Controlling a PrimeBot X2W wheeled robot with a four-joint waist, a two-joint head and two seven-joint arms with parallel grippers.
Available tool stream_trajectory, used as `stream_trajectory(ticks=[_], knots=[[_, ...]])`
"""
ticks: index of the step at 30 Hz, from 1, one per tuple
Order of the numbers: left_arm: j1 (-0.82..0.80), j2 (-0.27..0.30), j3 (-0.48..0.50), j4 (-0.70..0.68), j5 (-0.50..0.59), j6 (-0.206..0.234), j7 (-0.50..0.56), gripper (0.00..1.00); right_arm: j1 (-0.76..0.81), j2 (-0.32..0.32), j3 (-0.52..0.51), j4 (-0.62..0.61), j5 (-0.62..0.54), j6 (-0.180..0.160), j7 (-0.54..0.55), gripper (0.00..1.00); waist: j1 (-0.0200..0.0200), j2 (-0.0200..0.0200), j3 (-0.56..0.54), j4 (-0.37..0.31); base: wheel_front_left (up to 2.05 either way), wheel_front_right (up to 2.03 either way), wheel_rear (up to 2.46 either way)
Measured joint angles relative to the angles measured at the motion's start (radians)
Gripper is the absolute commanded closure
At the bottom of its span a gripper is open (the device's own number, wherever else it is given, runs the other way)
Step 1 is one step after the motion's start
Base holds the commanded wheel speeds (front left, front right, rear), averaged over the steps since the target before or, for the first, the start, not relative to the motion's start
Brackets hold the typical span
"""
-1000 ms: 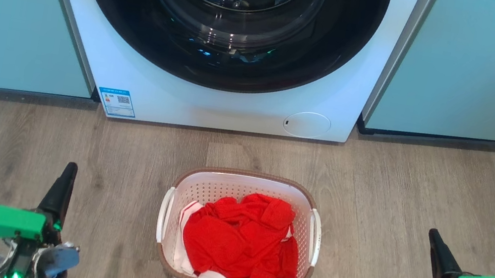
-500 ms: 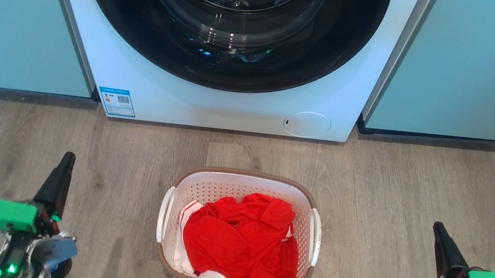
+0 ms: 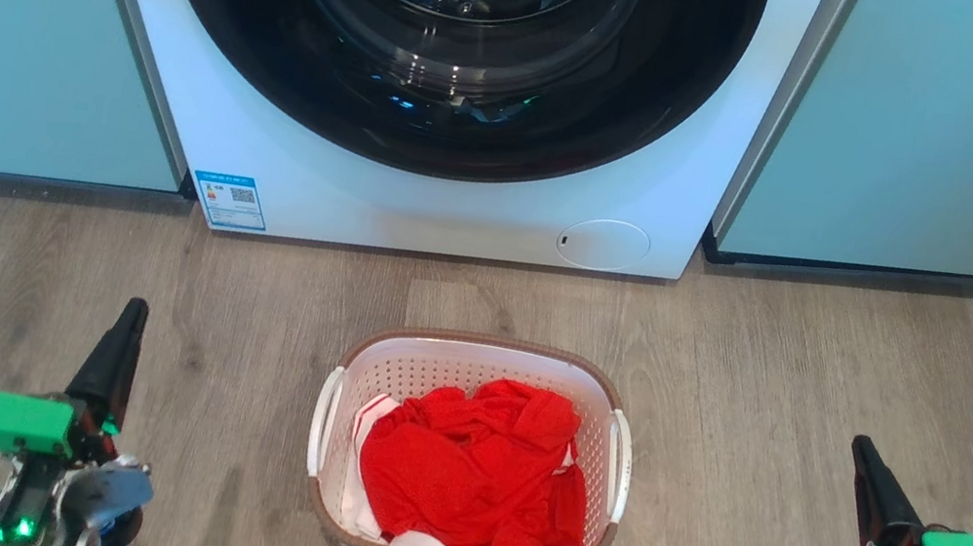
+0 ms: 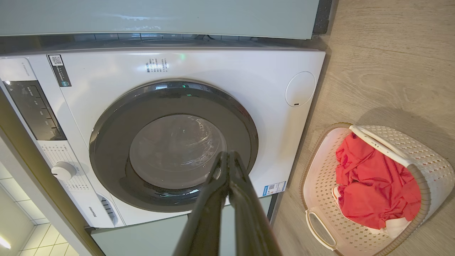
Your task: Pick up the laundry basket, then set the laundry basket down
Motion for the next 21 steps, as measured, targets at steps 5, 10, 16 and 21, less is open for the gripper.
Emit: stream_trajectory(ticks=[5, 10, 16, 21], knots=[[0.0, -0.001, 0.0, 0.0, 0.0, 0.0, 0.0, 1.0, 0.0, 0.0, -0.002, 0.0, 0.0, 0.0, 0.0, 1.0, 0.0, 0.0, 0.0, 0.0, 0.0, 0.0, 0.0], [0.0, -0.001, 0.001, 0.0, 0.0, 0.0, 0.0, 1.0, 0.0, 0.001, -0.004, 0.0, 0.0, 0.0, 0.0, 1.0, 0.0, 0.0, 0.0, 0.0, 0.0, 0.0, 0.0], [0.0, -0.002, 0.001, 0.0, 0.0, 0.0, 0.0, 1.0, 0.0, 0.001, -0.005, 0.0, -0.002, 0.0, 0.002, 1.0, 0.0, 0.0, 0.0, 0.0, 0.0, 0.0, 0.0], [0.0, -0.002, 0.001, 0.0, 0.0, 0.0, 0.0, 1.0, 0.0, 0.001, -0.006, 0.0, -0.002, 0.0, 0.005, 1.0, 0.0, 0.0, 0.0, 0.0, 0.0, 0.0, 0.0]])
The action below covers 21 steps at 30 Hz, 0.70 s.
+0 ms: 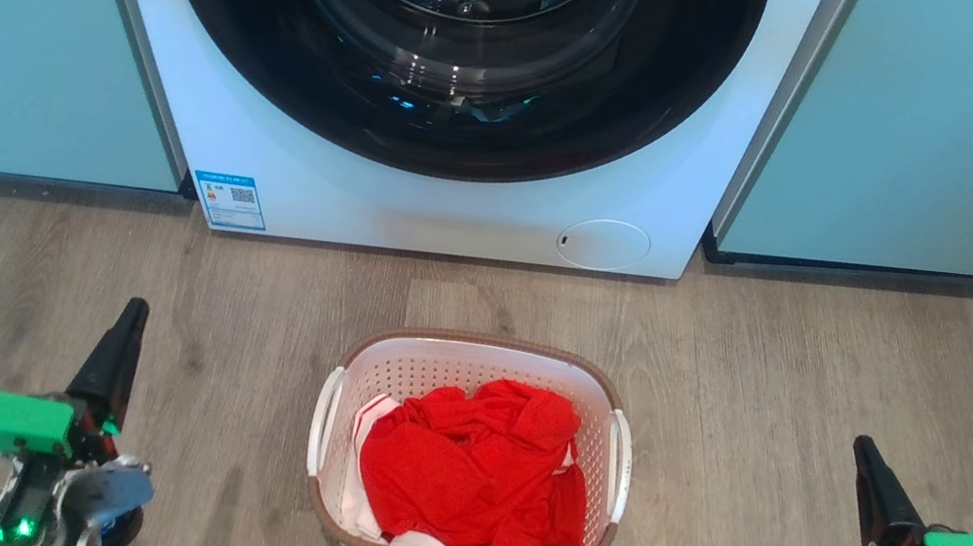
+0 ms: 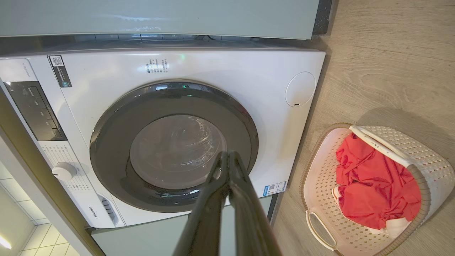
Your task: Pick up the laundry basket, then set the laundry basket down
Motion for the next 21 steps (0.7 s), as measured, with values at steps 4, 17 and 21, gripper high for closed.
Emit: stream_trajectory(ticks=[4, 17, 21], knots=[[0.0, 0.0, 0.0, 0.0, 0.0, 0.0, 0.004, 1.0, 0.0, 0.0, -0.001, 0.0, 0.0, 0.0, 0.0, 1.0, 0.0, 0.0, 0.0, 0.0, 0.0, 0.0, 0.0], [0.0, -0.001, 0.001, 0.0, 0.0, 0.0, 0.004, 1.0, 0.0, 0.001, -0.005, 0.0, -0.002, 0.0, 0.004, 1.0, 0.0, 0.0, 0.0, 0.0, 0.0, 0.0, 0.0], [0.0, -0.001, 0.001, 0.0, 0.0, 0.0, 0.004, 1.0, 0.0, 0.002, -0.007, 0.0, -0.002, 0.0, 0.004, 1.0, 0.0, 0.0, 0.0, 0.0, 0.0, 0.0, 0.0]])
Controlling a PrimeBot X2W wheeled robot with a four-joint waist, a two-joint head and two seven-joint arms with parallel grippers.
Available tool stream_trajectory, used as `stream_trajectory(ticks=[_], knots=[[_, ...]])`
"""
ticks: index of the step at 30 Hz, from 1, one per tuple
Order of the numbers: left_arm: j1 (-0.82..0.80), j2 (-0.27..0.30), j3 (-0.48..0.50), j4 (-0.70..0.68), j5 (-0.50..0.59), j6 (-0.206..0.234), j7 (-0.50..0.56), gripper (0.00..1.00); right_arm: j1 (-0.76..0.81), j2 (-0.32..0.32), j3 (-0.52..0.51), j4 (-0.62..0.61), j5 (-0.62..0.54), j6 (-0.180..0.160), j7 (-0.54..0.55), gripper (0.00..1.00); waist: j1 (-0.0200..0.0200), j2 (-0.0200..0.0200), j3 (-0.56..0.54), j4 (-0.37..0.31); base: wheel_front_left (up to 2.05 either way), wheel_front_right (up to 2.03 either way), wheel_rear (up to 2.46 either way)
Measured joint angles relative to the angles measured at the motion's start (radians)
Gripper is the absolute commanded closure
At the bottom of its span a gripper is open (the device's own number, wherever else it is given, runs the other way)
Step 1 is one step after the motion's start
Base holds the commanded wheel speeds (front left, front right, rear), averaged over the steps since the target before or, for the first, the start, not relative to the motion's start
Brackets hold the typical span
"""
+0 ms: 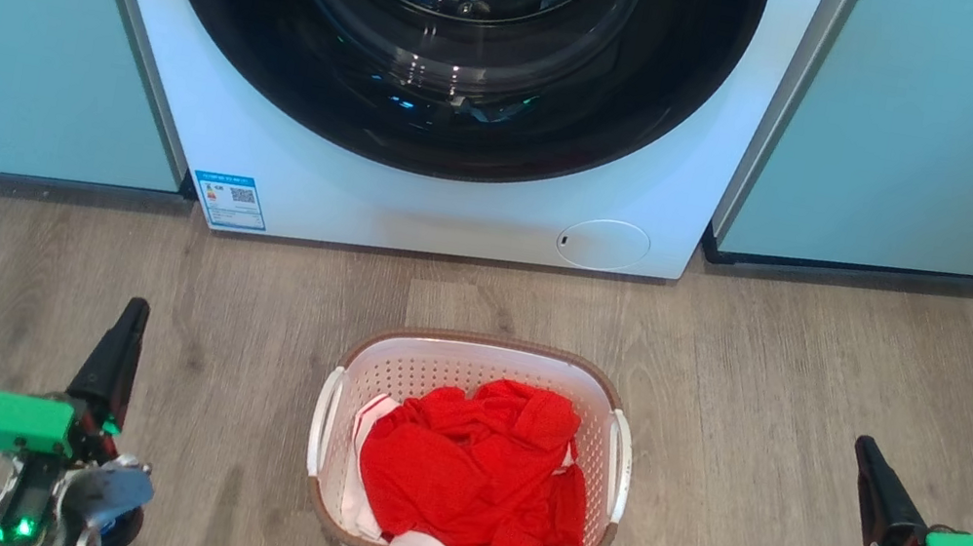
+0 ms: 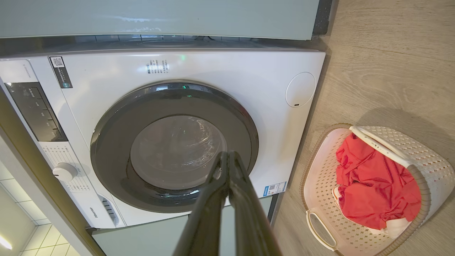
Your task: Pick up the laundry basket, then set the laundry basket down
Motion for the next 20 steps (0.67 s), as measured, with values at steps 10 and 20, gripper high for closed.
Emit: stream_trajectory(ticks=[10, 20], knots=[[-0.001, 0.0, 0.001, 0.0, 0.0, 0.0, 0.0, 1.0, 0.0, 0.001, -0.004, 0.0, 0.0, 0.0, 0.001, 1.0, 0.0, 0.0, 0.0, 0.0, 0.0, 0.0, 0.0], [-0.001, 0.0, 0.001, 0.0, 0.0, 0.0, 0.0, 1.0, 0.0, 0.002, -0.005, 0.0, 0.0, 0.0, 0.001, 1.0, 0.0, 0.0, 0.0, 0.0, 0.0, 0.0, 0.0]])
